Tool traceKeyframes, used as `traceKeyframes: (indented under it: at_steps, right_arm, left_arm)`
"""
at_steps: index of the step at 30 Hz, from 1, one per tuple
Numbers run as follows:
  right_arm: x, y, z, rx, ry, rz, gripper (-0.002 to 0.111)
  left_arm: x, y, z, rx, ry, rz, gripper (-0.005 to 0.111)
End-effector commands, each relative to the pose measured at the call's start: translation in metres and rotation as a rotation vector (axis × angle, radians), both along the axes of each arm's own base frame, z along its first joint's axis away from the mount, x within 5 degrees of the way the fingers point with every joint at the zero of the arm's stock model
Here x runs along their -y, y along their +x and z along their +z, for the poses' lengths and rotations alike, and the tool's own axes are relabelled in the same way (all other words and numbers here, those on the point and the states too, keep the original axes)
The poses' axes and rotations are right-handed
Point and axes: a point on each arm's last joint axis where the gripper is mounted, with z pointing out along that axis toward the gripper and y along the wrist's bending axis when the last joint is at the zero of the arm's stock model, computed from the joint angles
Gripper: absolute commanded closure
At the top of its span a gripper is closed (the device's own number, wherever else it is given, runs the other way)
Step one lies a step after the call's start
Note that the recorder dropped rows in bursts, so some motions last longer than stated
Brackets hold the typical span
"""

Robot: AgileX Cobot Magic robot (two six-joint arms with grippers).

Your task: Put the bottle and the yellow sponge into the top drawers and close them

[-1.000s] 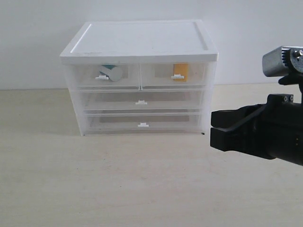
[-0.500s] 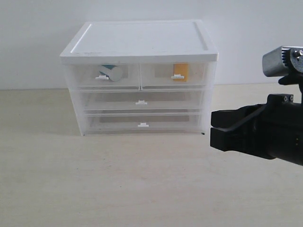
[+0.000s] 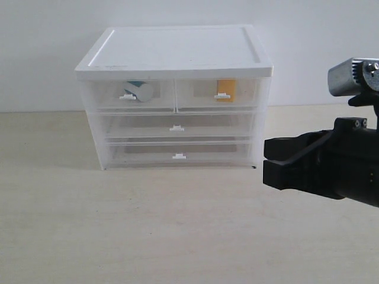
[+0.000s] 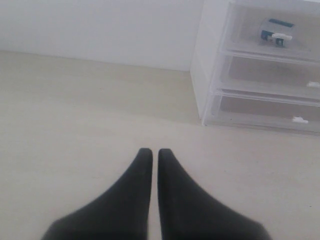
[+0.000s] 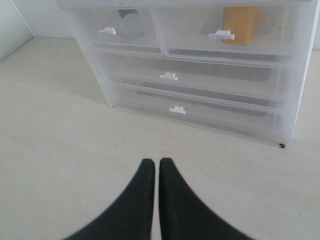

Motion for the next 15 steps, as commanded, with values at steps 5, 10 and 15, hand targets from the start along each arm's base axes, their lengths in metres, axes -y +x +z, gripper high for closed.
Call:
traceKeyframes:
  at_steps: [5,10,15]
  right_arm:
    - [0.001,0.001,0.002,0.062,-0.056,0.024,0.108]
    - [0.008,-0.008,0.006,0.059,-0.101,0.038,0.108]
    - [0.038,-0.044,0.02,0.134,-0.05,0.013,0.108]
  left_arm:
    - [0.0,0.0,-0.001,0.0,0.004,-0.004,0.103]
    - [0.0,0.0,-0.001,0.0,0.004,-0.004,0.103]
    - [0.0,0.0,-0.001,0.0,0.004,-0.004,0.103]
